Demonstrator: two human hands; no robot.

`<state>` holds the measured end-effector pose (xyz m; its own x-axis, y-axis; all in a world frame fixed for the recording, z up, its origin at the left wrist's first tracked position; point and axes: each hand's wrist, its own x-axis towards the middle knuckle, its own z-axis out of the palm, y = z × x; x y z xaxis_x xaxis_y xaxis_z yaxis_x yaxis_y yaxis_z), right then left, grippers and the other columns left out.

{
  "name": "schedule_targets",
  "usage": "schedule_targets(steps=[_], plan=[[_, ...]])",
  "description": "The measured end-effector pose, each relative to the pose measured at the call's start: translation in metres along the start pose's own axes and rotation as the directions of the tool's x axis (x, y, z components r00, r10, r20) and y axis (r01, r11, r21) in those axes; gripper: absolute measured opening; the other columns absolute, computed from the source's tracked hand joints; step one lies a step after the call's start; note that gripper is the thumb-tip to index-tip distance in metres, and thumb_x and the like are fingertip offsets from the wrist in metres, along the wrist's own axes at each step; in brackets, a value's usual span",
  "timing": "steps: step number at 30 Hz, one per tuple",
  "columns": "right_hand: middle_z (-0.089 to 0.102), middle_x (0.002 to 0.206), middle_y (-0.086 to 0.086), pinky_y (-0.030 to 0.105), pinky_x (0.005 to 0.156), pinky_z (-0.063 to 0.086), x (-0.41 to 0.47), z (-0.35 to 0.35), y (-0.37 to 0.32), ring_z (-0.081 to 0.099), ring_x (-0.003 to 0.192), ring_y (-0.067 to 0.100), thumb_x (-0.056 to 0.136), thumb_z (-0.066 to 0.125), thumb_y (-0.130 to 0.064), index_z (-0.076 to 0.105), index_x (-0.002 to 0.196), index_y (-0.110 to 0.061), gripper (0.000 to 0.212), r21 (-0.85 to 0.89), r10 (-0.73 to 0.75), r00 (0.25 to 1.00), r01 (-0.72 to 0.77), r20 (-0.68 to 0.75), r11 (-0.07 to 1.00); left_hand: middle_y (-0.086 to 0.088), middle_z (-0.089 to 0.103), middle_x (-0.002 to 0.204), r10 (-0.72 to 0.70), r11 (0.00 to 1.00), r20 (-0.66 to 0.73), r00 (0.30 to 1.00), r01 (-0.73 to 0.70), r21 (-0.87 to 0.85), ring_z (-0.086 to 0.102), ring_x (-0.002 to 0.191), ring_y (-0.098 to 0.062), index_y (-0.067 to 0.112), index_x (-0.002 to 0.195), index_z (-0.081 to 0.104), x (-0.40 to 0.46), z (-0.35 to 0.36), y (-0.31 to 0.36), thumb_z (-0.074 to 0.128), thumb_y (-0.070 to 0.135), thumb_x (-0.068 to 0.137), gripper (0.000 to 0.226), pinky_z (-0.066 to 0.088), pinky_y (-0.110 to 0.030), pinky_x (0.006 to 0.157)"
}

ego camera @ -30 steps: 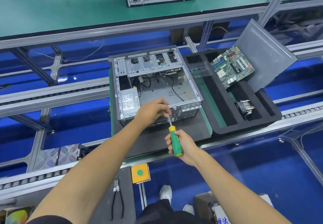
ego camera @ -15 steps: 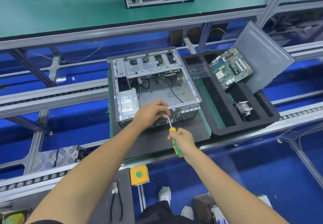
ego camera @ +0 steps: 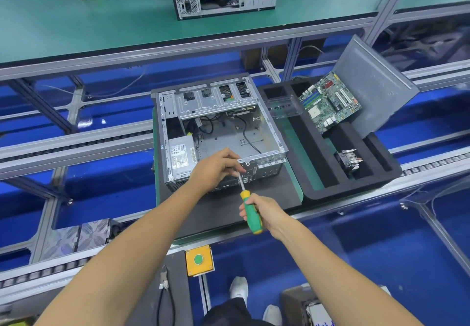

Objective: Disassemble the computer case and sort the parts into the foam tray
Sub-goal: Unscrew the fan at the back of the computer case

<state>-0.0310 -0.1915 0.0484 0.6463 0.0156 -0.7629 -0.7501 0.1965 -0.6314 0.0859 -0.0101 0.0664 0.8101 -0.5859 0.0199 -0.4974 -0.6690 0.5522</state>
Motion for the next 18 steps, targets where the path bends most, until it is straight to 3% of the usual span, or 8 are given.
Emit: schedule_targets(steps=[1, 4, 7, 9, 11, 14, 18], plan=[[0.069, 0.073, 0.011, 0.029, 0.061, 0.053, -0.002, 0.003, -0.001, 0.064, 0.064, 0.021, 0.078, 0.070, -0.017, 0.067, 0.077, -0.009, 0.008, -0.038, -0.024, 0.999, 0.023, -0.039, 0.999, 0.025, 0.053, 0.124, 0.006, 1.000, 0.008, 1.000, -0.006, -0.004, 0.064, 0.089, 0.014, 0.042, 0.102, 0.077, 0.000, 0.001, -0.001, 0.066, 0.009, 0.095, 0.035, 0.035, -0.005, 0.066], [0.049, 0.063, 0.000, 0.028, 0.055, 0.040, -0.004, 0.008, -0.002, 0.045, 0.062, 0.021, 0.060, 0.080, -0.019, 0.043, 0.058, -0.022, 0.037, -0.190, -0.168, 0.965, 0.130, -0.201, 0.973, 0.025, 0.052, 0.124, 0.000, 1.000, 0.012, 1.000, 0.000, -0.005, 0.065, 0.090, 0.013, 0.043, 0.102, 0.076, -0.001, 0.001, 0.000, 0.065, 0.008, 0.096, 0.037, 0.034, -0.007, 0.067], [0.043, 0.060, -0.004, 0.029, 0.055, 0.039, -0.004, 0.012, -0.001, 0.042, 0.062, 0.019, 0.062, 0.081, -0.018, 0.040, 0.058, -0.021, 0.041, -0.295, -0.291, 0.927, 0.217, -0.236, 0.931, 0.027, 0.053, 0.124, -0.015, 1.000, -0.008, 1.000, 0.016, 0.012, 0.057, 0.093, 0.018, 0.044, 0.096, 0.074, 0.000, 0.001, 0.001, 0.069, 0.020, 0.095, 0.025, 0.035, -0.016, 0.067], [0.049, 0.069, 0.000, 0.032, 0.059, 0.046, -0.006, 0.011, -0.001, 0.047, 0.067, 0.021, 0.070, 0.079, -0.021, 0.046, 0.064, -0.019, 0.033, -0.277, -0.269, 0.945, 0.211, -0.189, 0.937, 0.027, 0.053, 0.124, -0.017, 1.000, -0.012, 1.000, 0.017, 0.022, 0.056, 0.094, 0.016, 0.044, 0.094, 0.073, 0.000, 0.001, 0.001, 0.070, 0.022, 0.094, 0.022, 0.036, -0.019, 0.068], [0.055, 0.080, 0.003, 0.036, 0.063, 0.056, -0.009, 0.009, 0.000, 0.053, 0.072, 0.022, 0.082, 0.068, -0.027, 0.059, 0.070, -0.018, 0.018, -0.178, -0.139, 0.985, 0.119, -0.101, 0.977, 0.027, 0.053, 0.123, -0.021, 0.999, -0.010, 1.000, 0.021, 0.026, 0.056, 0.096, 0.013, 0.044, 0.093, 0.073, 0.001, 0.001, 0.001, 0.070, 0.022, 0.093, 0.023, 0.036, -0.019, 0.069], [0.058, 0.073, 0.002, 0.031, 0.059, 0.055, -0.009, 0.002, 0.005, 0.053, 0.061, 0.014, 0.093, 0.047, -0.035, 0.072, 0.075, -0.015, 0.036, 0.032, 0.010, 0.996, -0.013, 0.092, 0.999, 0.028, 0.054, 0.123, -0.026, 0.999, -0.006, 1.000, 0.026, 0.021, 0.056, 0.096, 0.014, 0.045, 0.092, 0.072, 0.001, 0.000, 0.002, 0.069, 0.022, 0.093, 0.023, 0.035, -0.018, 0.067], [0.060, 0.075, 0.005, 0.030, 0.059, 0.052, -0.005, -0.007, 0.013, 0.052, 0.058, 0.014, 0.099, 0.046, -0.031, 0.074, 0.090, -0.007, 0.038, 0.311, 0.049, 0.965, -0.131, 0.258, 0.941, 0.027, 0.054, 0.122, -0.028, 1.000, -0.002, 1.000, 0.028, 0.002, 0.055, 0.094, 0.017, 0.045, 0.092, 0.072, 0.001, 0.000, 0.003, 0.072, 0.024, 0.092, 0.021, 0.036, -0.018, 0.066]])
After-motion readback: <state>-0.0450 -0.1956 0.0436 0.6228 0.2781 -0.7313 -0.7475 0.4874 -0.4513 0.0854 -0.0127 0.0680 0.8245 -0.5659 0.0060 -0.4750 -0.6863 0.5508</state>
